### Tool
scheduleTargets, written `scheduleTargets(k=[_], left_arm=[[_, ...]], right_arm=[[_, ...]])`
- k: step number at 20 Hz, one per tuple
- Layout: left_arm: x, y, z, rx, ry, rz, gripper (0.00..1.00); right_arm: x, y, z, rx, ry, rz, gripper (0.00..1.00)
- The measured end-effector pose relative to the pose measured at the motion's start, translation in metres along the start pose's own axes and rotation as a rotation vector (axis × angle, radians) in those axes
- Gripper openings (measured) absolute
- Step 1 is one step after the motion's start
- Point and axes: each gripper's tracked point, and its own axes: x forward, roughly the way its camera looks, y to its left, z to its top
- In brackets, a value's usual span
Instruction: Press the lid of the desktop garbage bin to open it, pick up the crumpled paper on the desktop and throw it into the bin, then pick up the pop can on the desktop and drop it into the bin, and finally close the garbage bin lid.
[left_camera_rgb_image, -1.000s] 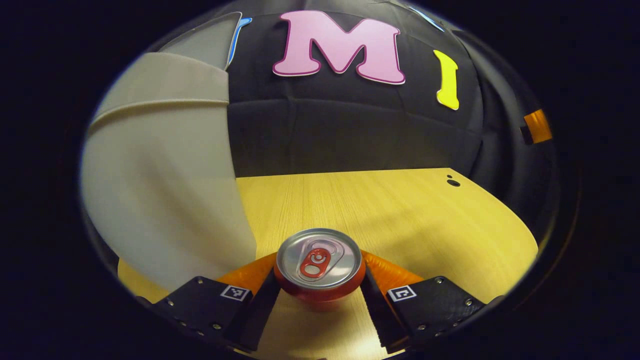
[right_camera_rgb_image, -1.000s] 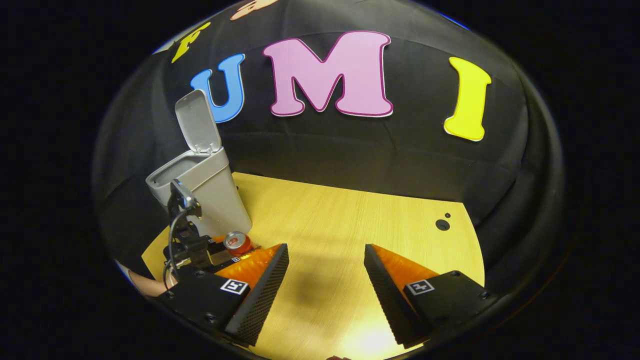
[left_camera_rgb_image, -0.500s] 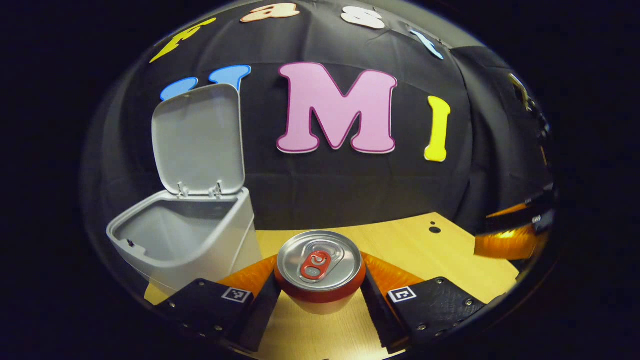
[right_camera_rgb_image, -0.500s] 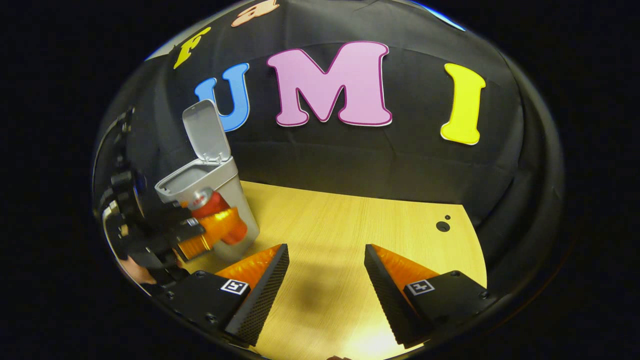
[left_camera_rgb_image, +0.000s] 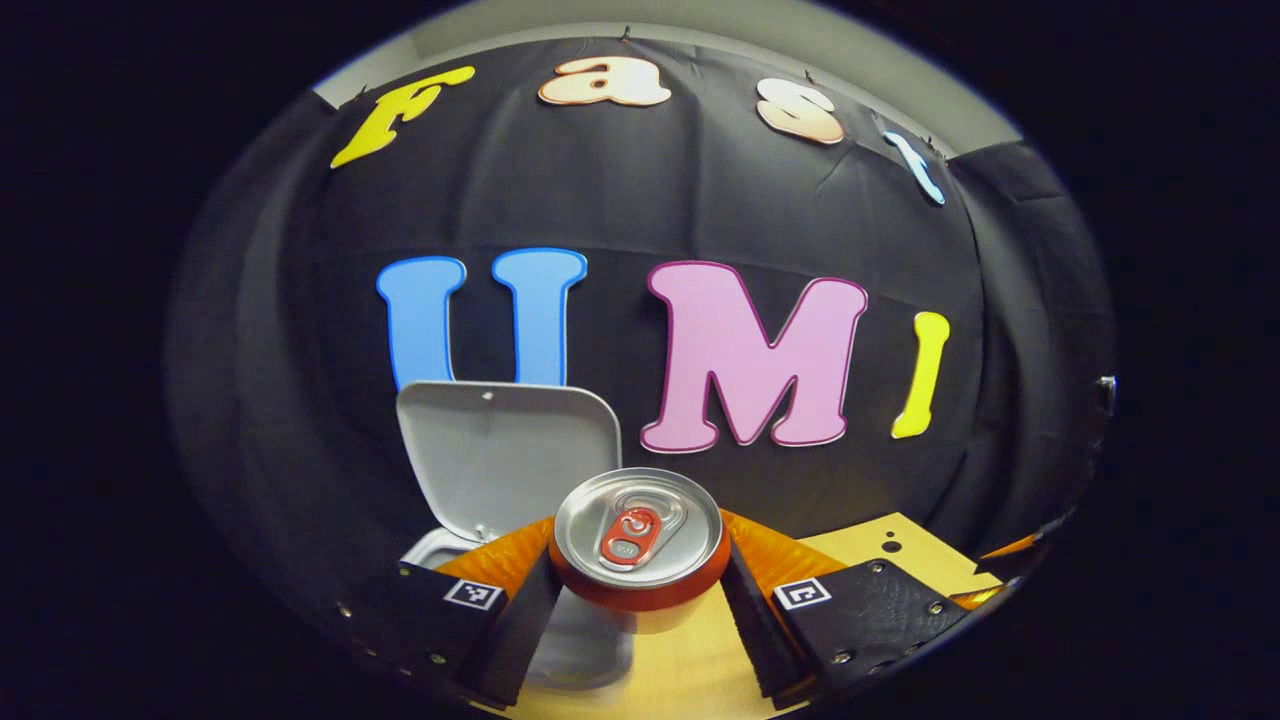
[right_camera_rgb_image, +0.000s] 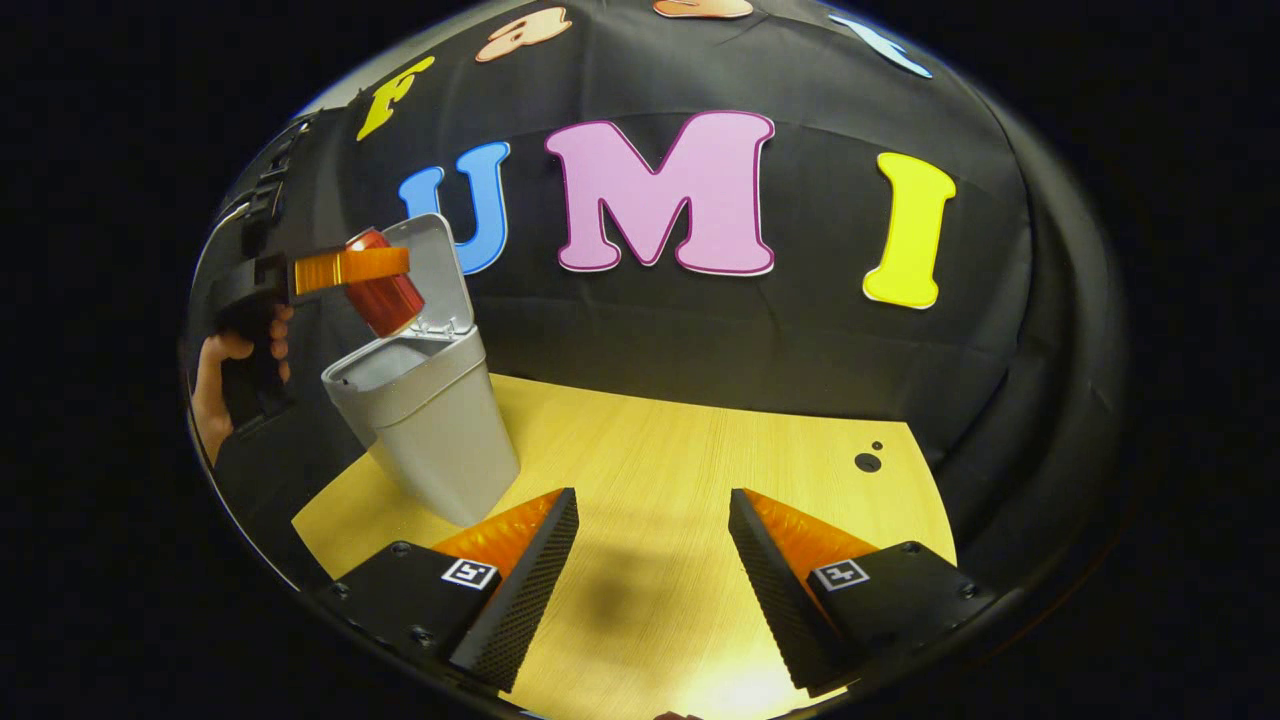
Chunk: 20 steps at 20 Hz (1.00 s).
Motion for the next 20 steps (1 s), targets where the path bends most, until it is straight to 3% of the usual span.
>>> scheduleTargets(k=[9, 12, 15, 20], left_arm=[[-0.004, 0.079, -0.055, -0.014, 0.114, 0.099, 0.83], [0.004, 0.099, -0.089, -0.014, 0.183, 0.168, 0.84], [0.002, 0.099, -0.089, -0.097, 0.169, 0.164, 0.85], [0.002, 0.096, -0.08, -0.057, 0.143, 0.165, 0.85]], right_arm=[[-0.003, 0.025, 0.0, -0.045, 0.004, 0.033, 0.98], [-0.002, 0.032, -0.001, -0.042, 0.01, 0.046, 0.98], [-0.005, 0.033, 0.001, -0.054, 0.003, 0.047, 0.98], [-0.007, 0.025, 0.0, -0.046, 0.004, 0.036, 0.98]])
